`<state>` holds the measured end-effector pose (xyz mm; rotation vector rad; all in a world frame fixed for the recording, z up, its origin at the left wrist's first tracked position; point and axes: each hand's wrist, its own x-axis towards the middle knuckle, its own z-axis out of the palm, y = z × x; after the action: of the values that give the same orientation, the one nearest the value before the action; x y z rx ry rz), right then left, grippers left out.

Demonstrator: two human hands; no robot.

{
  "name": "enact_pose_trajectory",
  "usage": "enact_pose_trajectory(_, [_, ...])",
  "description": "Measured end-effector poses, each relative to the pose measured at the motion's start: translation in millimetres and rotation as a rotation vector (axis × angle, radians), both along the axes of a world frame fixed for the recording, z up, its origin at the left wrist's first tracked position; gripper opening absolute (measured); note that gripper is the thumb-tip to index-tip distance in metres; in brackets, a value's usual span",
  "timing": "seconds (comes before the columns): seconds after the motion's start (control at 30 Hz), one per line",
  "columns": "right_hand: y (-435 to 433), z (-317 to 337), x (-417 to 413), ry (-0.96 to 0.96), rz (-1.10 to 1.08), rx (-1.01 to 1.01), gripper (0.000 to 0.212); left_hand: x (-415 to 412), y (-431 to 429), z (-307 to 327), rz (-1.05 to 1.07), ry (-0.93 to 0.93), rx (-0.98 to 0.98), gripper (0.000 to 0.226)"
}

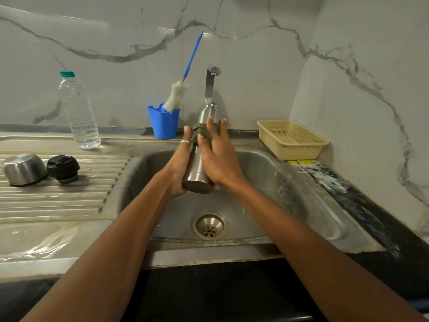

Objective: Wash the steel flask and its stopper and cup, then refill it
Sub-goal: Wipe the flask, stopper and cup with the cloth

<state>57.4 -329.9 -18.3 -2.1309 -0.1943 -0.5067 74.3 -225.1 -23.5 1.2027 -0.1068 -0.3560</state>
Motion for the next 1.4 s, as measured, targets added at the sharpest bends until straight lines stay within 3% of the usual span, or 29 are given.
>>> enact_pose_trajectory(0.17, [-30,13,9,-0.023,-0.082,0.215,0.059,-9,-12,1,-0.145,0.0,0.087,0.082])
enact_pose_trajectory(0.37, [-55,18,16,0.047,-0.121,0.68,0.037,-20,-22,7,-0.191,0.001,0.164,0.067])
enact_pose_trajectory(0.43, [-55,15,16,0.082,-0.098,0.745,0.038,-20,-24,5,-0.164,-0.013,0.196,0.058])
enact_pose_trajectory(0.6, [-40,8,10,0.124,0.009,0.71,0.037,-15,-22,2,-0.058,0.014,0.16,0.046])
enact_pose_trajectory(0.77, [-22,-3,3,0.206,0.133,0.571,0.036,-9,-21,-2,0.084,-0.014,0.106,0.073])
enact_pose_trajectory(0.97, [-6,-7,-4,0.294,0.277,0.421,0.051,5,-7,-2,0.359,-0.006,-0.049,0.052])
enact_pose_trajectory(1.1, [-5,-8,-9,0.361,0.349,0.225,0.034,18,5,-7,0.551,0.033,-0.085,0.067])
enact_pose_trajectory(1.3, [-11,5,-14,0.491,0.401,0.3,0.03,21,6,-6,0.699,-0.001,-0.023,0.068])
enact_pose_trajectory(1.4, [-12,-2,-10,0.595,0.339,0.458,0.042,18,3,-5,0.672,-0.106,0.059,0.068])
